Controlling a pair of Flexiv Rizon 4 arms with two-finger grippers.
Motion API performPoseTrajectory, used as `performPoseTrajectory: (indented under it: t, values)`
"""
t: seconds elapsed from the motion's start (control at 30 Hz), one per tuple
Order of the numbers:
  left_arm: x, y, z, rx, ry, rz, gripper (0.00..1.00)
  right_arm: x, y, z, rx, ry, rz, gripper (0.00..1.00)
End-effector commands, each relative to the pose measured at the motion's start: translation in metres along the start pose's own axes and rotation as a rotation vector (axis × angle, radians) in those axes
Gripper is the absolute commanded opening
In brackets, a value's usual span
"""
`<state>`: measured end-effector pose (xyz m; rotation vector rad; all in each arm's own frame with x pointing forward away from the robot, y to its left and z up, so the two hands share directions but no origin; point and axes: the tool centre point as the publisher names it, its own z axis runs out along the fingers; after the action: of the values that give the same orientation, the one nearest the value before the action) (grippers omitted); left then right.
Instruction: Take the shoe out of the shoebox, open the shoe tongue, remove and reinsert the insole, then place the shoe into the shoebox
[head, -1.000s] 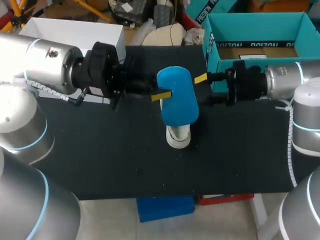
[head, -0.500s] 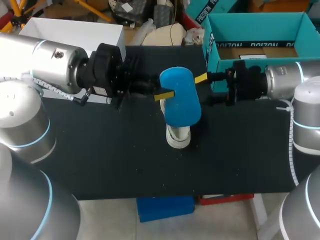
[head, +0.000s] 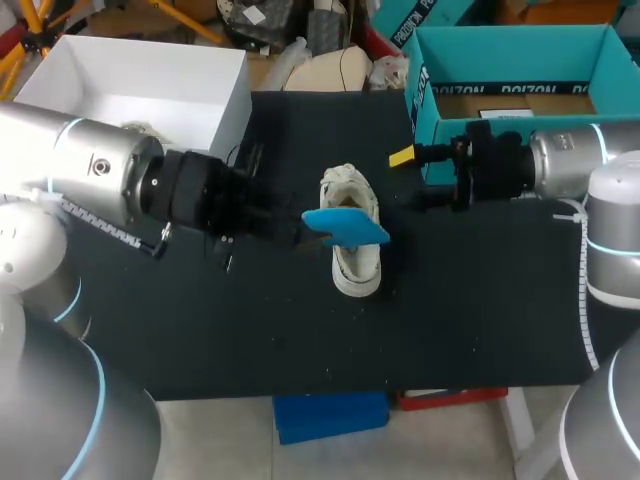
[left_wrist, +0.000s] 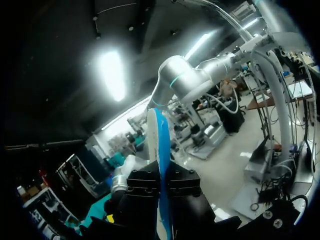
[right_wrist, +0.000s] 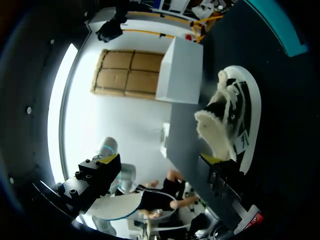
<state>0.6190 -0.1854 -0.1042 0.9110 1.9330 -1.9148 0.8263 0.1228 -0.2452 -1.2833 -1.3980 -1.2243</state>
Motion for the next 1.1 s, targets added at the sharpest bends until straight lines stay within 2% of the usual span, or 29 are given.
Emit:
performPoseTrajectory:
  t: [0.03, 0.07, 0.23, 0.87, 0.93, 0.97, 1.1]
  values:
    - [0.038, 0.024, -0.005, -0.068, -0.03, 0.25, 0.0, -0.001, 0.0, 0.001, -0.003, -0.001, 0.0, 1.0]
    - [0.038, 0.033, -0.005, -0.051, -0.029, 0.25, 0.0, -0.001, 0.0, 0.001, -0.003, -0.001, 0.0, 1.0]
    - [0.043, 0.08, -0.007, -0.104, 0.025, 0.407, 0.0, -0.001, 0.0, 0.001, -0.003, -0.001, 0.0, 1.0]
    - [0.043, 0.08, -0.007, -0.104, 0.025, 0.407, 0.0, -0.001, 0.0, 0.001, -0.003, -0.001, 0.0, 1.0]
    - [0.056, 0.075, -0.008, -0.132, 0.017, 0.49, 0.0, -0.001, 0.0, 0.001, -0.003, -0.001, 0.0, 1.0]
    - [0.061, 0.074, -0.009, -0.107, 0.002, 0.5, 0.0, -0.001, 0.0, 0.001, -0.003, -0.001, 0.0, 1.0]
    - [0.077, 0.079, -0.013, -0.185, 0.002, 0.618, 0.0, -0.001, 0.0, 0.001, -0.003, -0.001, 0.0, 1.0]
